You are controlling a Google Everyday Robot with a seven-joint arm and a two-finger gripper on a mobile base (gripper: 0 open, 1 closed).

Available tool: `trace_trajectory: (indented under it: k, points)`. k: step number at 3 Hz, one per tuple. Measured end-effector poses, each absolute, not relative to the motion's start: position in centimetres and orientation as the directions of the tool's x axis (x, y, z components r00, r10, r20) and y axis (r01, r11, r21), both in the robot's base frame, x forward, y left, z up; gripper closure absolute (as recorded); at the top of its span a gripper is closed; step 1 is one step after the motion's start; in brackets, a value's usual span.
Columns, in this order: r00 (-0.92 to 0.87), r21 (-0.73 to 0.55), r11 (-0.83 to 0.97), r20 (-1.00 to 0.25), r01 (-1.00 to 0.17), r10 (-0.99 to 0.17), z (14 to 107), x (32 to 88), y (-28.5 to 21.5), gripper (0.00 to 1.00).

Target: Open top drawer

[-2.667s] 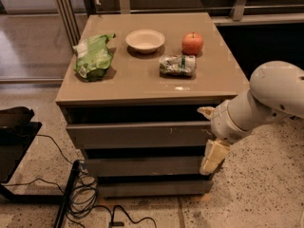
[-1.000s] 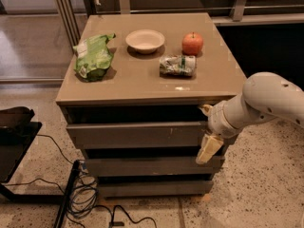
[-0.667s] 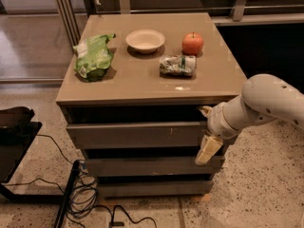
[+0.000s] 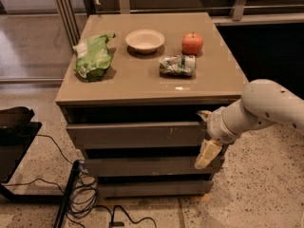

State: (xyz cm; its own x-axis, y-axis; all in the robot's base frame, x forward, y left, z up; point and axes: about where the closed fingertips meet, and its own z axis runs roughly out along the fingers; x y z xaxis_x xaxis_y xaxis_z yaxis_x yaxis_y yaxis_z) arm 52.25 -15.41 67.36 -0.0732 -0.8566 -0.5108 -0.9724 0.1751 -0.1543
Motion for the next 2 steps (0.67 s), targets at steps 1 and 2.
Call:
trace_trajectory:
  k: [1, 2]
  points:
    - [-0.074, -0.147, 0.174, -0.514, -0.974, -0.854, 67.0, 52.2, -15.2, 0.0]
    - [-0.06, -0.144, 0.156, -0.521, -0.977, -0.851, 66.4, 52.8, -14.1, 0.0]
